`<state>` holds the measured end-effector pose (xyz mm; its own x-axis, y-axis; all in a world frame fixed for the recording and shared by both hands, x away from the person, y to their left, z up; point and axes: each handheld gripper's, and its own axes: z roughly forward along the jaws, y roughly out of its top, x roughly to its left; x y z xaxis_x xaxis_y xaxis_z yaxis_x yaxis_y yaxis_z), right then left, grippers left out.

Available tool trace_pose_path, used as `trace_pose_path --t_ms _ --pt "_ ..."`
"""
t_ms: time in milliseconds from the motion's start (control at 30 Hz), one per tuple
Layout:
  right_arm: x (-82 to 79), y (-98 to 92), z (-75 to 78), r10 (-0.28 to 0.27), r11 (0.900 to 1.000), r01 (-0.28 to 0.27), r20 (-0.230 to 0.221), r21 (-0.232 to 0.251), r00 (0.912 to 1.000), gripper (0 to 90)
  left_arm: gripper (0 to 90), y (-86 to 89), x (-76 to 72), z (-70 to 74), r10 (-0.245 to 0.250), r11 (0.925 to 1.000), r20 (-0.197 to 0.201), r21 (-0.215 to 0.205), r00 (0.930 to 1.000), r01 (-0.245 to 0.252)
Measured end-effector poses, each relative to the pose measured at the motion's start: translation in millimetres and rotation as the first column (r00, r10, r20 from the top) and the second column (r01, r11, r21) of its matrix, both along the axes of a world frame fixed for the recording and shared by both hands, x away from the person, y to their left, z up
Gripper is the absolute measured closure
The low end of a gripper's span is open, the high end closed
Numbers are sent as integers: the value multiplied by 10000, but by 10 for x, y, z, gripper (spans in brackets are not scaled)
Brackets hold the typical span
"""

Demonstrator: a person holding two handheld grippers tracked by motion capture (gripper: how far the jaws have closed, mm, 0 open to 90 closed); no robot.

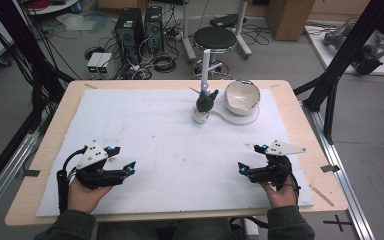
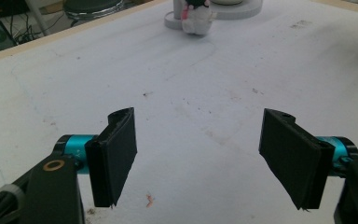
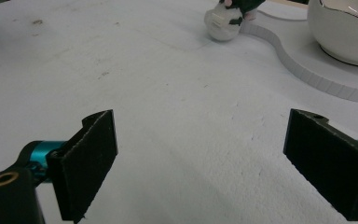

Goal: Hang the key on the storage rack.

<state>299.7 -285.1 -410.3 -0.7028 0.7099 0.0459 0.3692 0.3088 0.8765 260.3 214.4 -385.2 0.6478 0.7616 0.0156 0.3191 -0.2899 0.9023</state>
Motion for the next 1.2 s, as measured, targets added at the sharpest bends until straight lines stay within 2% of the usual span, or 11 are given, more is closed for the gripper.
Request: trace_pose_path --t_ms 1200 --pt "4 -1 -10 16 10000 -15 -58 79 10000 88 271 188 -236 -124 241 9995 -91 214 9997 -239"
